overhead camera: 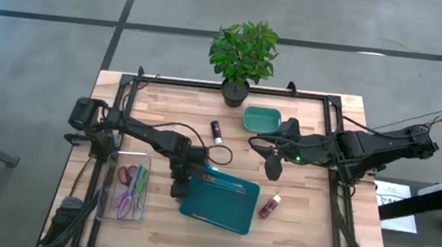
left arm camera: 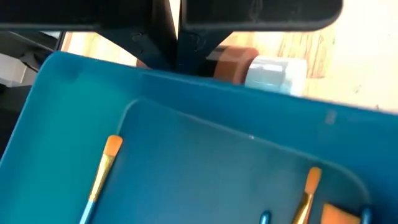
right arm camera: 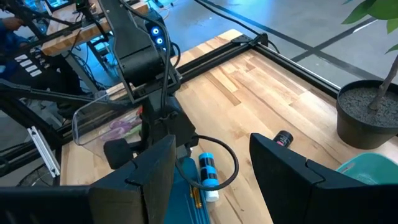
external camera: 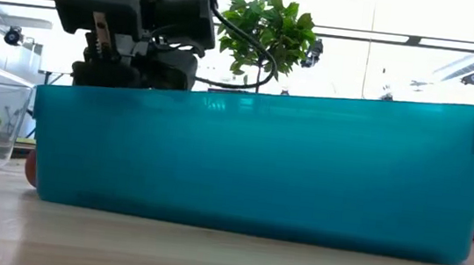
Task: Pick & Place Paint Supplies
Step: Put the brown paint bottle into the green bin
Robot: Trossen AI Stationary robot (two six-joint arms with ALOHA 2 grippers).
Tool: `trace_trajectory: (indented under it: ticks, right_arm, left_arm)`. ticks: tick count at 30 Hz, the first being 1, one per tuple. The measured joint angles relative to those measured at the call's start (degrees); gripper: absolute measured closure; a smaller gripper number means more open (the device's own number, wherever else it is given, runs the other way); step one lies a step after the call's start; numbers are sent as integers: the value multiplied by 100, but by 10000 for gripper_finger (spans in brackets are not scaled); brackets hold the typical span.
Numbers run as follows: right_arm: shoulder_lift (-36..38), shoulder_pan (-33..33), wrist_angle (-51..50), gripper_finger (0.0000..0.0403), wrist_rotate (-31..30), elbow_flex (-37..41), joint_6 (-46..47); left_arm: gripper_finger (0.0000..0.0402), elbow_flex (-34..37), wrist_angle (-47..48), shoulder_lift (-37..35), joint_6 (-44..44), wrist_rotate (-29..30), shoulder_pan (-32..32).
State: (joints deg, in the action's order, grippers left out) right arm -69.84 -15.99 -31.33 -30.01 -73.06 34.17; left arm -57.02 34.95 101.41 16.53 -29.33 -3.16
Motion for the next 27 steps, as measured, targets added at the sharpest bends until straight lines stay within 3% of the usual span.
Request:
trace_trajectory:
  ticks: [10,13,15,18,27]
  right_arm:
    - [0,0,0,199,3,0,37]
    - [0,0,1,199,5,0,37]
    - [0,0,-2,199,5,0,37]
    - [0,-2,0,199,8,0,39]
    - [2,-2,4,199,10,0,76]
  left_arm:
    - [392,211,392,-158,-123,422,260]
    - [392,271,578,-263,-159,1529,484]
    - [392,282,774,-416,-137,1929,639]
    - [392,266,794,-706,-171,1616,872]
    - [392,291,862,-1392,-141,1442,953]
